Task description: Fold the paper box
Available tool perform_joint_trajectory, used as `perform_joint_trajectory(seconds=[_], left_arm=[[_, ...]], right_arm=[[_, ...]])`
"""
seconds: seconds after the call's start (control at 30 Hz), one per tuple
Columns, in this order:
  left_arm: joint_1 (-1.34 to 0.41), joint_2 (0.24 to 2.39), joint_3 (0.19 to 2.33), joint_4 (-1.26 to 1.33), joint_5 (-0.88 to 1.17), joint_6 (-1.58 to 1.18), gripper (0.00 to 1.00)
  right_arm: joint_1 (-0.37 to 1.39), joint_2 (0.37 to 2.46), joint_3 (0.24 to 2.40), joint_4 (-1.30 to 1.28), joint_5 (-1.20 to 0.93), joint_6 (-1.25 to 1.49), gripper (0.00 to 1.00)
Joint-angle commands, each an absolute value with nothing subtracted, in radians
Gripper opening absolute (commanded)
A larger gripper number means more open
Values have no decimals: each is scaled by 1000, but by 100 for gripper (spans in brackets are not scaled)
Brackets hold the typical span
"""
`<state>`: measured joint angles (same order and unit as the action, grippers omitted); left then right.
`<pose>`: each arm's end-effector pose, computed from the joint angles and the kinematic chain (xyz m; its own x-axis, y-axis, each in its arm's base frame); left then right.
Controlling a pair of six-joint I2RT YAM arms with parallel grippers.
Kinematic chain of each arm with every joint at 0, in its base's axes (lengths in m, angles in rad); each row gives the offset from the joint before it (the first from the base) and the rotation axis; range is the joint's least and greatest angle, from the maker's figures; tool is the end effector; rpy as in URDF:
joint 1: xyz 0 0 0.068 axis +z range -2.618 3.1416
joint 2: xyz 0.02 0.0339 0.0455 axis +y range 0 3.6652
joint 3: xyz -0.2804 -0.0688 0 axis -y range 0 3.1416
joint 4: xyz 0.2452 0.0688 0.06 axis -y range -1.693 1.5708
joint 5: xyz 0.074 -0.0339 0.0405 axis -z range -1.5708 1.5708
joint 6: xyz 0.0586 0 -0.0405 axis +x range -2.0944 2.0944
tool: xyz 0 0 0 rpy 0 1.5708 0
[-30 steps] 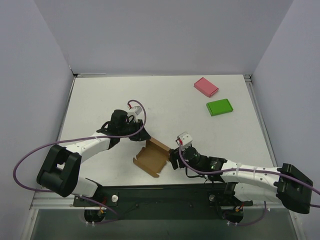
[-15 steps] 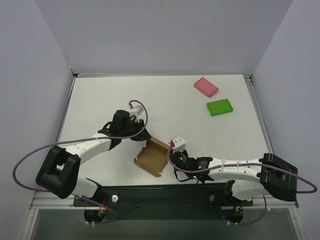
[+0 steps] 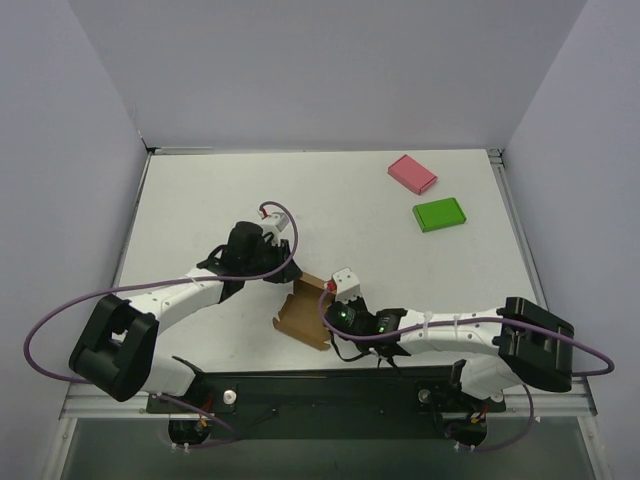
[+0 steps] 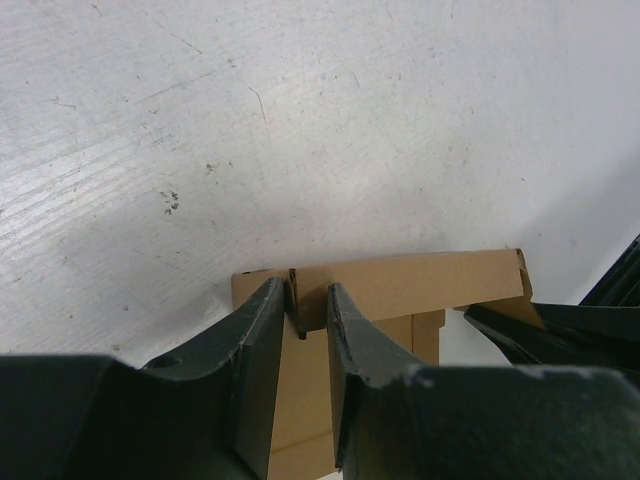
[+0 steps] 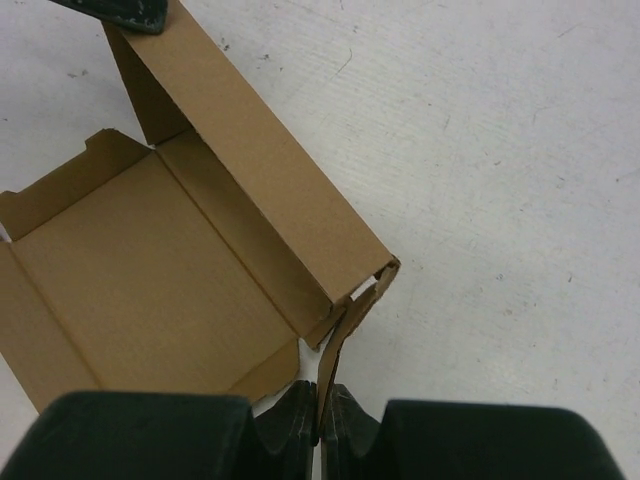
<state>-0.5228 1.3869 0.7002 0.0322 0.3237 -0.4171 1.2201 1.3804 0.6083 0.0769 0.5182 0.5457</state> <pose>0.2499 -0.1655 0.2012 -0.7626 -0.0038 -0.6469 0.4190 0.7589 -0.4984 0.1236 0.2533 0.1808 -0.5437 -0.1739 -0.8211 -0.4714 0.8727 0.1274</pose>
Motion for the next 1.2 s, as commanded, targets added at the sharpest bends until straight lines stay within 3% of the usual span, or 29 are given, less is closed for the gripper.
perform_joint_trajectory(seconds=[0.0,0.4,0.63,1.0,1.17], left_arm=[[-558,1385,703,-43,360,-400,32],[-578,1382,701,-44,356,-400,31],[-568,1391,727,-101,311,-368,31],[-566,1388,733,-112,282,-342,31],[-565,1382,732,-115,276,-337,31]], right_arm=[[1233,1413,703,155,545,512,3],[1233,1496,764,160,551,499,7],[1232,1456,746,150,558,523,40],[1230,1157,632,97,457,465,67],[1148,1001,565,5,463,512,68]])
